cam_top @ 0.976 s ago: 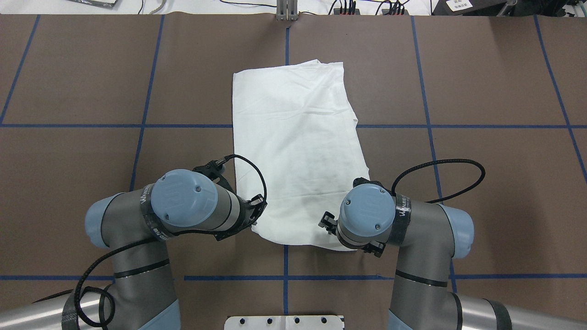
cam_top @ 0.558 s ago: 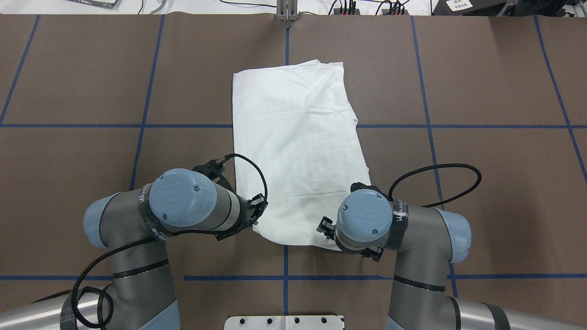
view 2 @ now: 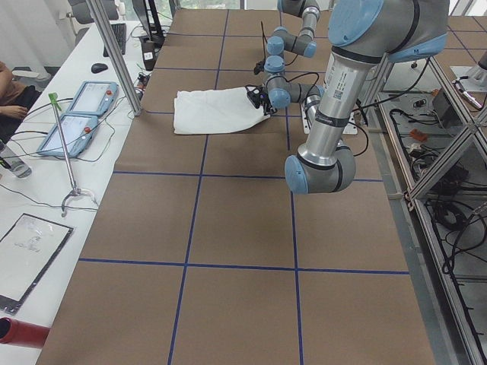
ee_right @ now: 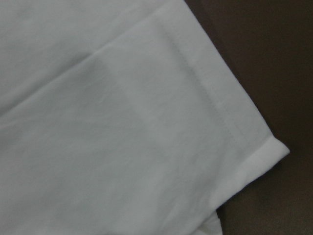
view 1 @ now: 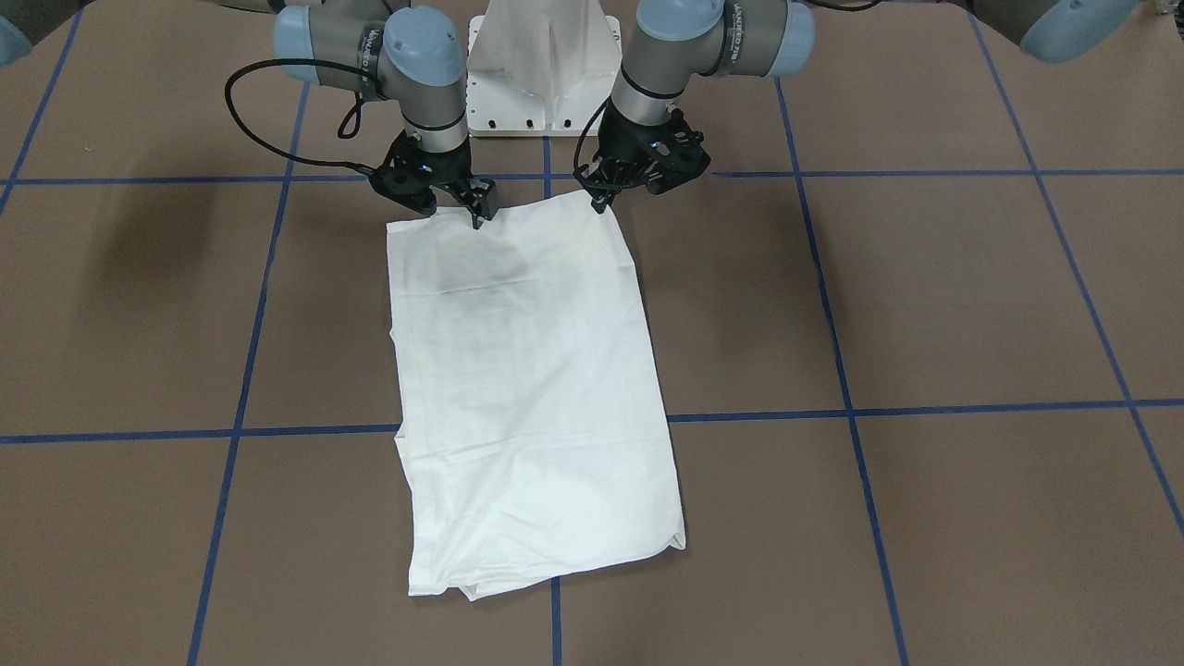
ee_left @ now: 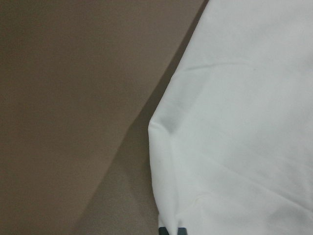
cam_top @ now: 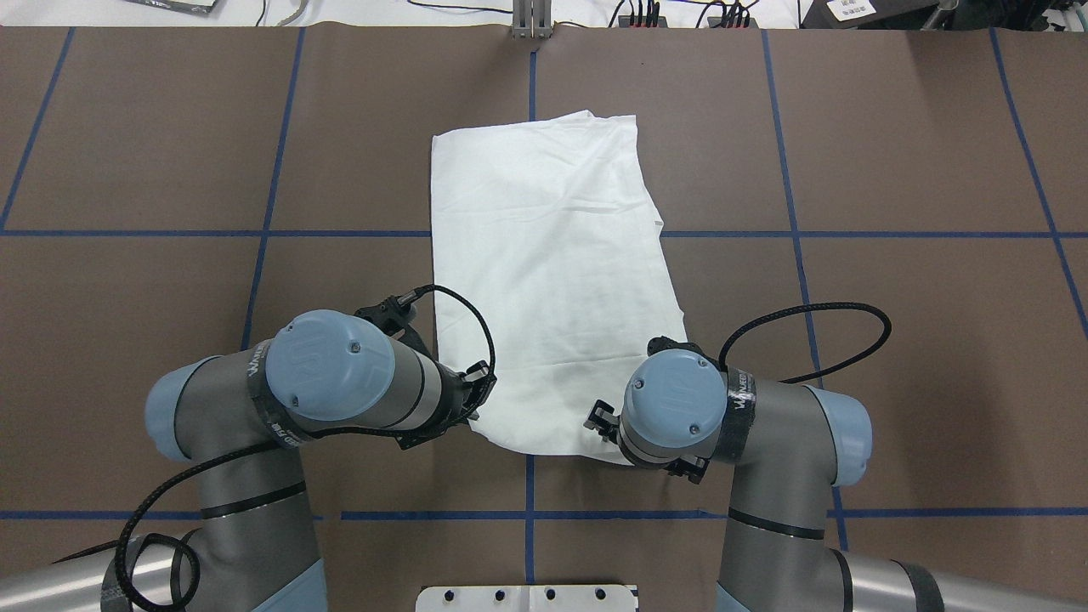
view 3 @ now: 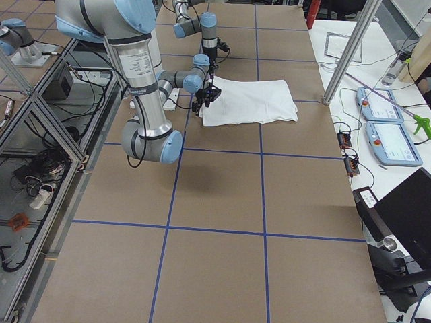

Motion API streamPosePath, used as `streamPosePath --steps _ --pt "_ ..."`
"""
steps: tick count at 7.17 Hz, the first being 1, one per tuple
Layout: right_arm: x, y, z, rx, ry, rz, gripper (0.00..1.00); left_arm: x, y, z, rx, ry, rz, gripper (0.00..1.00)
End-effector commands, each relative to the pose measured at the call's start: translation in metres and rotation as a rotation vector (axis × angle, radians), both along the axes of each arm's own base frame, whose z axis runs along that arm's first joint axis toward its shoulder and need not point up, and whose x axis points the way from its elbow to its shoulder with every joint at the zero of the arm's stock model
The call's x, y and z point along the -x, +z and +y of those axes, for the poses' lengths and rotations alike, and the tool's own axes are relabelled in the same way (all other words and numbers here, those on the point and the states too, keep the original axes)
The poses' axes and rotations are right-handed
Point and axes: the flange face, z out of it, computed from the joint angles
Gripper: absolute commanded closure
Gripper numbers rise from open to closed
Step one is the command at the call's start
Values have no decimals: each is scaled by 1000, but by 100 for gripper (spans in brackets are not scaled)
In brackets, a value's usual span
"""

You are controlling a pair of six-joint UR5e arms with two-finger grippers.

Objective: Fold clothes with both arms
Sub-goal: 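Close both grippers on the shirt's two corners nearest the robot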

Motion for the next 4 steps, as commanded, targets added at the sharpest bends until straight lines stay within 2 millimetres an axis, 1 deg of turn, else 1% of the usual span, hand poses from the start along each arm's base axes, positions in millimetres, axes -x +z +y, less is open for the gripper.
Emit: streamPosePath --steps 1,4 --pt "-1 4 -4 -1 4 3 1 1 -2 1 1 2 2 100" --pt "4 12 -2 7 -1 20 1 1 0 1 2 3 -1 100"
